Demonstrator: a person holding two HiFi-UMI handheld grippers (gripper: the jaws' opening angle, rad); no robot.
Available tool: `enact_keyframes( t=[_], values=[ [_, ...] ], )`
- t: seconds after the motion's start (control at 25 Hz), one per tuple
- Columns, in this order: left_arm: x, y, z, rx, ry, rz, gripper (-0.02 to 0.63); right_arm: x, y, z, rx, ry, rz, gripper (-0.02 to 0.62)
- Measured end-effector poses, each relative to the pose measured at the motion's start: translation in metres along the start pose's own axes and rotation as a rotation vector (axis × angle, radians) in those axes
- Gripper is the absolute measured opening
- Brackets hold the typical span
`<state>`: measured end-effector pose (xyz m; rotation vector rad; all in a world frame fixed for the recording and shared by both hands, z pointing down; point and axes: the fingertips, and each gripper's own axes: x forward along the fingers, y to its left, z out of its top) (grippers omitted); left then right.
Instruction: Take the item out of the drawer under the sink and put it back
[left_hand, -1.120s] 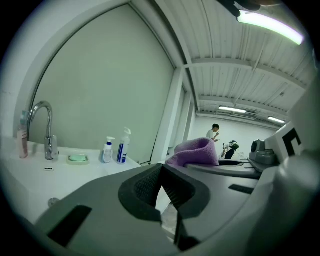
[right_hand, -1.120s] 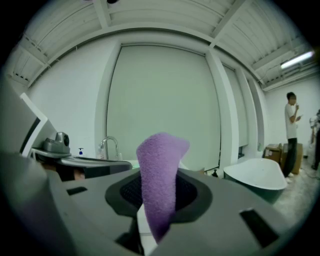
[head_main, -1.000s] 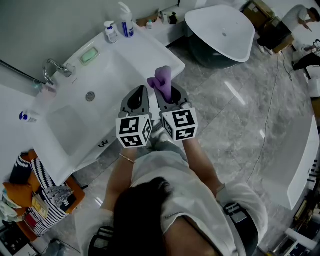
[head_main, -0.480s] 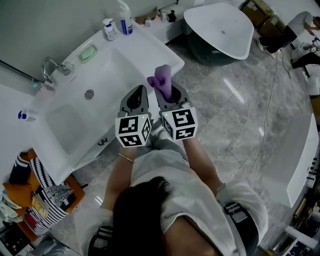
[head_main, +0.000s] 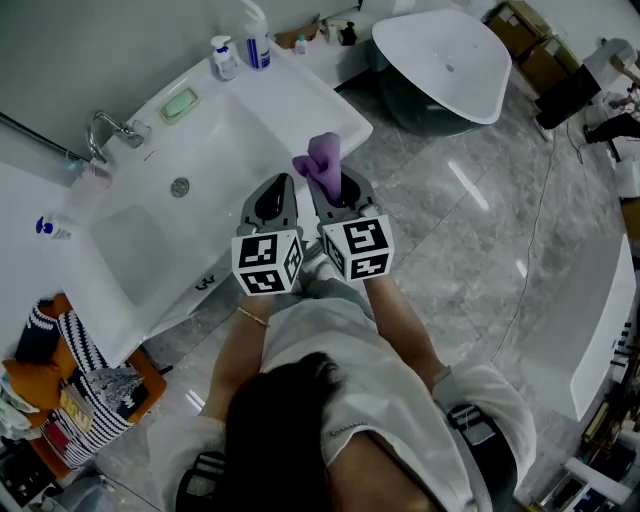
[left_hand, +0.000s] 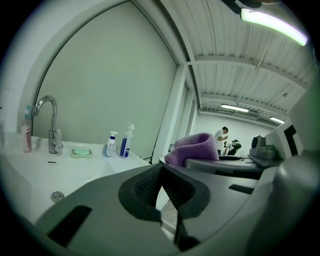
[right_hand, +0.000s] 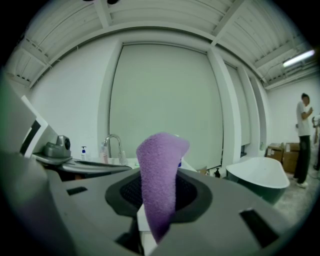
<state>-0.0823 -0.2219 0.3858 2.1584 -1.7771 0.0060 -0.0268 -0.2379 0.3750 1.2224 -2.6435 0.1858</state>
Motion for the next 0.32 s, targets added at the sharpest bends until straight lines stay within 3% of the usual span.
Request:
enact_keyframes(
  t=[0.32],
  values=[
    [0.0035,0.0059,-0.0025,0.001,0.001,0.018,0.003,0.0075,0.0005,-0.0021,-0.014,-0.009,0.014,0.112]
  ],
)
